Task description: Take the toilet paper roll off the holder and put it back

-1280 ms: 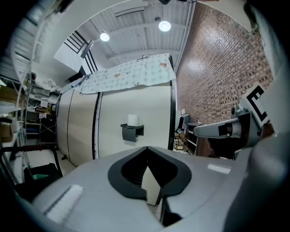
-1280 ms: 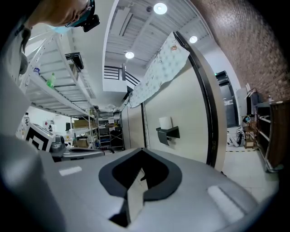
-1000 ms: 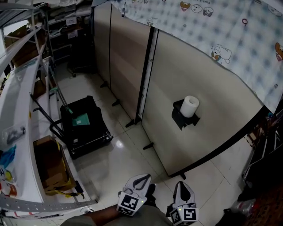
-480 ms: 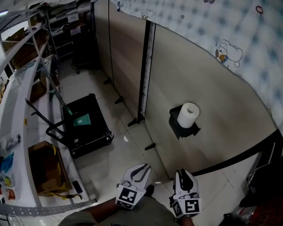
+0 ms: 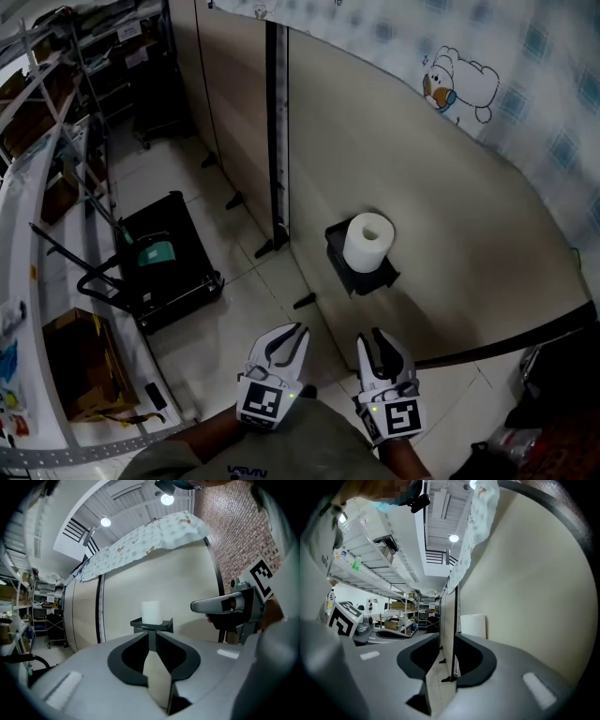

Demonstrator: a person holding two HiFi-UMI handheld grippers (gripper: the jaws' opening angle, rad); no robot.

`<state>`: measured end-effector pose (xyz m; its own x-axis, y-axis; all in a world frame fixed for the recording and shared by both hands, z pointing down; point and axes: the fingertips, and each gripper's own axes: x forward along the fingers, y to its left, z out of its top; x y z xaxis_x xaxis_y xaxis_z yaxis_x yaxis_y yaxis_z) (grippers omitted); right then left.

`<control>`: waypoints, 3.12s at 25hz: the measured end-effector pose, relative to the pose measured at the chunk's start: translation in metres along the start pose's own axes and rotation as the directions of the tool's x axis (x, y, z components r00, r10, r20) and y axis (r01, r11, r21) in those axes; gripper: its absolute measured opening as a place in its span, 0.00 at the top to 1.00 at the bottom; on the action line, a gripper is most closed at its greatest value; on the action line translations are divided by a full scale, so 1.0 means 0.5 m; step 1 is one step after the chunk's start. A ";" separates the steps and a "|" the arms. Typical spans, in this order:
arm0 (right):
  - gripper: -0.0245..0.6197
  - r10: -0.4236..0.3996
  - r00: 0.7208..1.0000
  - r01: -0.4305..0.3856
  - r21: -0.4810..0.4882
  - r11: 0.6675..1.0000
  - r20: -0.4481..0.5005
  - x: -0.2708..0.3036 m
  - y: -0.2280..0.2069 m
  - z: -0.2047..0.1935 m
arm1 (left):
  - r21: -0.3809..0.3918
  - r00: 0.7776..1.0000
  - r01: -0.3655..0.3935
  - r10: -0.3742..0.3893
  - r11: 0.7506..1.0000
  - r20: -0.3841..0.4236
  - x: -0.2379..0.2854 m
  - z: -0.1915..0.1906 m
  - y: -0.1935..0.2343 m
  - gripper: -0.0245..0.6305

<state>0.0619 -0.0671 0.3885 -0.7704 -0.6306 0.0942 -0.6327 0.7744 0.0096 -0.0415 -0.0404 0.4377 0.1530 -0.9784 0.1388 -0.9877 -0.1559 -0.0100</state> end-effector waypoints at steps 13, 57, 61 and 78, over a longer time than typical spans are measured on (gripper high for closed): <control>0.74 0.039 0.991 -0.071 -0.255 0.964 -0.129 0.142 -0.043 0.076 | -0.016 0.988 0.156 -0.156 0.988 0.015 0.167 0.042 0.069 0.88; 0.65 -0.233 0.458 -0.503 -0.467 0.727 -0.858 0.326 -0.132 -0.026 | -0.052 0.864 0.504 -0.501 0.862 0.056 0.363 0.066 0.179 0.88; 0.66 -0.214 0.588 -0.393 -0.506 0.768 -0.780 0.302 -0.140 0.019 | -0.040 0.874 0.485 -0.482 0.874 0.067 0.349 0.085 0.159 0.89; 0.67 -0.237 0.970 0.245 0.307 0.920 -0.063 0.064 -0.170 0.062 | -0.015 0.929 0.368 -0.366 0.930 0.056 0.314 0.088 0.117 0.95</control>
<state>0.0886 -0.1546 0.3598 -0.5921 -0.7915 0.1515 -0.7945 0.5419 -0.2739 -0.0741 -0.2091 0.4155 0.5058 -0.8592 0.0767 -0.8626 -0.5028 0.0566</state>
